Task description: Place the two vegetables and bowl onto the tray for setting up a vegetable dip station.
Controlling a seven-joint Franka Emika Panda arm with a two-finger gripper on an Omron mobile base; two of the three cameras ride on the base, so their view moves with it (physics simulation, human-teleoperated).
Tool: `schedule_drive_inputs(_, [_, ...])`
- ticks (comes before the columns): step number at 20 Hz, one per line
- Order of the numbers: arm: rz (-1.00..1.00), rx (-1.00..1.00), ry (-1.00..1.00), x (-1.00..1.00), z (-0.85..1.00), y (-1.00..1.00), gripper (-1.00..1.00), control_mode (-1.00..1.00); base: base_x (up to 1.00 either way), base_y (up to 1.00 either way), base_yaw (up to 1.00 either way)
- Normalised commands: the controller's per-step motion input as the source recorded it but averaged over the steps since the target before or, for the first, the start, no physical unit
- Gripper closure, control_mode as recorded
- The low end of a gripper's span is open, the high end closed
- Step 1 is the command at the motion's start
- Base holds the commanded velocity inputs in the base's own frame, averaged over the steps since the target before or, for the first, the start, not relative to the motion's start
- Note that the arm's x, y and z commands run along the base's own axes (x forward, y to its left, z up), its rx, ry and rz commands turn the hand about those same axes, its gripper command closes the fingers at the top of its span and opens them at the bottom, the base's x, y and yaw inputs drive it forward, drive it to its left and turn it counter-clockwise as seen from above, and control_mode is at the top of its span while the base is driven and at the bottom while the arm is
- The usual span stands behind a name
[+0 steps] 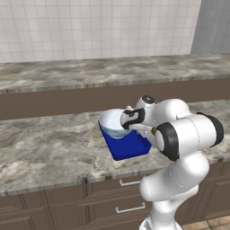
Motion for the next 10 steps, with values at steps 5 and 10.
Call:
schedule_drive_inputs(5, [-0.06, 0.0, 0.0, -0.02, 0.05, -0.06, -1.0, -1.0, 0.0, 0.0, 0.0])
schedule_drive_inputs(10, [-0.04, 0.02, 0.0, -0.08, 0.17, -0.11, -1.0, -1.0, 0.0, 0.0, 0.0])
